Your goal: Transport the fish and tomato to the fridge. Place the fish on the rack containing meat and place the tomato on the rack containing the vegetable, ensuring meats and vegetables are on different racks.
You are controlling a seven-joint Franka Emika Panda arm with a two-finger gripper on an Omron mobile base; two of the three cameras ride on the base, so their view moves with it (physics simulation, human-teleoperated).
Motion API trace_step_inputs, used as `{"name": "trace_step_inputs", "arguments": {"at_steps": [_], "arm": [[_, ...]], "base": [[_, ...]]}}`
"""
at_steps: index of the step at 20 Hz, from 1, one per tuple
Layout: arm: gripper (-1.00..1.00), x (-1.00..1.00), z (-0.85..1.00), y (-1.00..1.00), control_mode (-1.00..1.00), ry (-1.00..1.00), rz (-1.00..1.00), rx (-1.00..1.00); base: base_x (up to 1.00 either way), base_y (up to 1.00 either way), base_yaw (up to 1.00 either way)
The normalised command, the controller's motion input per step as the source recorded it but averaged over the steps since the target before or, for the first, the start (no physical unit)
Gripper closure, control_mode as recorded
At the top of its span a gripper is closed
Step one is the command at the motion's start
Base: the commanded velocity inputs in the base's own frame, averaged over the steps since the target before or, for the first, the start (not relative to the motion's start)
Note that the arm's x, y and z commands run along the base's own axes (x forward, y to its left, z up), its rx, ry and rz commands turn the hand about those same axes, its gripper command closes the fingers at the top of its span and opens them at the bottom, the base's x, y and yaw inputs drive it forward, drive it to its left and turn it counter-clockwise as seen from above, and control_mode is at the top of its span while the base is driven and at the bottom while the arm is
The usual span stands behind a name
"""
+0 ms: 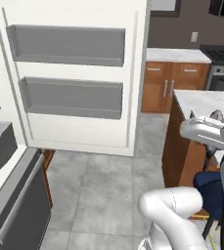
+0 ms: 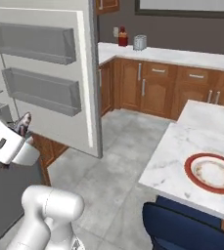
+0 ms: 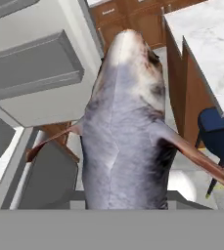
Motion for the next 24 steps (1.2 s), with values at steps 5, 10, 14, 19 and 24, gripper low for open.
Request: {"name": "trace_step_inputs", "arguments": {"at_steps": [5,10,14,19,24], "arm": [[1.0,0.0,0.0,0.0,1.0,0.0,0.0,0.0],[1.0,0.0,0.0,0.0,1.0,0.0,0.0,0.0],[1.0,0.0,0.0,0.0,1.0,0.0,0.0,0.0],[1.0,0.0,0.0,0.0,1.0,0.0,0.0,0.0],[1.0,0.0,0.0,0.0,1.0,0.0,0.0,0.0]], "base": [[0.13,0.9,0.34],[0.53,0.13,0.28],[0.38,-0.07,0.43],[0.37,-0.01,0.55],[0.37,-0.16,0.62]]}}
